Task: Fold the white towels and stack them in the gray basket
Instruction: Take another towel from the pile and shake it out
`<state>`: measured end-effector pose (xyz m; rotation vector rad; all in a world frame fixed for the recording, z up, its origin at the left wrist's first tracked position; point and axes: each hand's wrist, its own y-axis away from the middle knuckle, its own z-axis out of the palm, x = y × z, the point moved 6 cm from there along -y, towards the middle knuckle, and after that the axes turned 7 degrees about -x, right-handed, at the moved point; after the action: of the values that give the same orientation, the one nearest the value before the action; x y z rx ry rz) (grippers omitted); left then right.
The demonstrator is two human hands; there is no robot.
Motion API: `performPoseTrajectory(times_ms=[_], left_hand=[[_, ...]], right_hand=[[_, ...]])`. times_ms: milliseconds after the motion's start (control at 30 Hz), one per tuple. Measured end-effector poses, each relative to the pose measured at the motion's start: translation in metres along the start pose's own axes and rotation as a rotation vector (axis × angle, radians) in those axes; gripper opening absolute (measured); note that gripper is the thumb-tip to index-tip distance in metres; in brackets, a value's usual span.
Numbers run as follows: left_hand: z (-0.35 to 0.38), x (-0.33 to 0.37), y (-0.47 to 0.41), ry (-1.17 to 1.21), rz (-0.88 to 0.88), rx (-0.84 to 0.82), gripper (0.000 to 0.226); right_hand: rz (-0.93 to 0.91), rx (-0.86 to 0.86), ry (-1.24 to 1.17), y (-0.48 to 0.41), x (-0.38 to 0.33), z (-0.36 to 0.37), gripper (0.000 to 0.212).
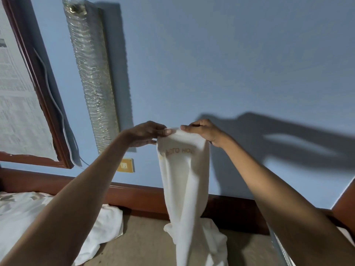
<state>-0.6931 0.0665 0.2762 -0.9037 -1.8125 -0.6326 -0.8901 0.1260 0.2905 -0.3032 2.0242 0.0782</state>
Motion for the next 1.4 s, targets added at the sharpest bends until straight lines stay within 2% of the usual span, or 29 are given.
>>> performPoseTrajectory(times_ms=[67, 133, 233, 300, 333, 400, 433, 467, 533, 600, 667, 700, 833, 867, 967, 1000, 1133, 1200, 1233, 1300, 1367, 1400], left_hand=[[-0.009, -0.013, 0.003, 0.077, 0.026, 0.061, 0.096], [-0.017, -0.023, 0.007, 0.135, 0.045, 0.157, 0.094], [-0.032, -0.043, 0.019, 0.163, 0.038, 0.335, 0.07], [-0.038, -0.054, 0.023, 0.105, 0.007, 0.414, 0.062], [-0.037, -0.057, 0.022, 0.029, -0.036, 0.417, 0.057], [-0.025, -0.059, 0.015, -0.197, -0.178, 0.294, 0.037], [-0.013, -0.058, 0.011, -0.282, -0.263, 0.169, 0.025], [0.003, -0.055, 0.008, -0.311, -0.316, 0.035, 0.021], [0.031, -0.039, 0.001, -0.239, -0.307, -0.146, 0.048], [0.047, -0.025, -0.009, -0.16, -0.214, -0.194, 0.041], [0.049, -0.016, -0.014, -0.129, -0.129, -0.193, 0.025], [0.045, -0.016, -0.014, -0.112, -0.097, -0.182, 0.024], [0.019, -0.034, -0.006, 0.045, -0.032, -0.079, 0.035], [0.013, -0.042, -0.003, 0.074, -0.04, -0.04, 0.037], [0.006, -0.06, 0.006, 0.128, -0.081, 0.083, 0.035], [0.007, -0.064, 0.006, 0.104, -0.095, 0.096, 0.037], [0.042, -0.046, -0.001, -0.041, -0.139, -0.06, 0.011], [0.066, -0.03, -0.006, -0.04, -0.116, -0.145, 0.031], [0.075, -0.024, -0.008, -0.038, -0.099, -0.167, 0.029], [0.082, -0.021, -0.006, -0.024, -0.078, -0.173, 0.004], [0.073, -0.03, 0.0, 0.043, -0.072, -0.127, 0.029], [0.066, -0.039, 0.002, 0.089, -0.072, -0.085, 0.033]], right_hand=[[0.014, 0.034, -0.017, 0.002, 0.006, -0.001, 0.06], [0.035, 0.074, -0.043, 0.006, 0.01, -0.003, 0.049], [0.058, 0.105, -0.064, 0.012, 0.021, -0.011, 0.033], [0.084, 0.099, -0.055, 0.015, 0.026, -0.013, 0.016], [0.093, 0.103, -0.04, 0.016, 0.027, -0.013, 0.016], [0.084, 0.099, -0.024, 0.015, 0.028, -0.01, 0.023], [0.077, 0.091, -0.018, 0.014, 0.026, -0.007, 0.025], [0.079, 0.08, -0.008, 0.013, 0.024, -0.003, 0.023], [0.072, 0.04, 0.032, 0.008, 0.02, 0.008, 0.022], [0.073, 0.026, 0.059, 0.009, 0.018, 0.016, 0.027], [0.081, 0.009, 0.064, 0.013, 0.02, 0.016, 0.029], [0.09, 0.005, 0.06, 0.016, 0.025, 0.013, 0.029], [0.094, 0.074, 0.017, 0.033, 0.043, -0.005, 0.054], [0.104, 0.098, 0.007, 0.037, 0.046, -0.008, 0.054], [0.132, 0.115, -0.009, 0.047, 0.05, -0.013, 0.024], [0.14, 0.114, -0.002, 0.049, 0.048, -0.013, 0.02], [0.106, 0.118, 0.002, 0.041, 0.038, -0.004, 0.035], [0.099, 0.068, 0.026, 0.035, 0.031, 0.009, 0.028], [0.092, 0.045, 0.042, 0.032, 0.03, 0.014, 0.029], [0.101, 0.032, 0.061, 0.032, 0.032, 0.02, 0.033], [0.135, 0.036, 0.087, 0.036, 0.04, 0.019, 0.031], [0.157, 0.024, 0.089, 0.039, 0.047, 0.018, 0.038]])
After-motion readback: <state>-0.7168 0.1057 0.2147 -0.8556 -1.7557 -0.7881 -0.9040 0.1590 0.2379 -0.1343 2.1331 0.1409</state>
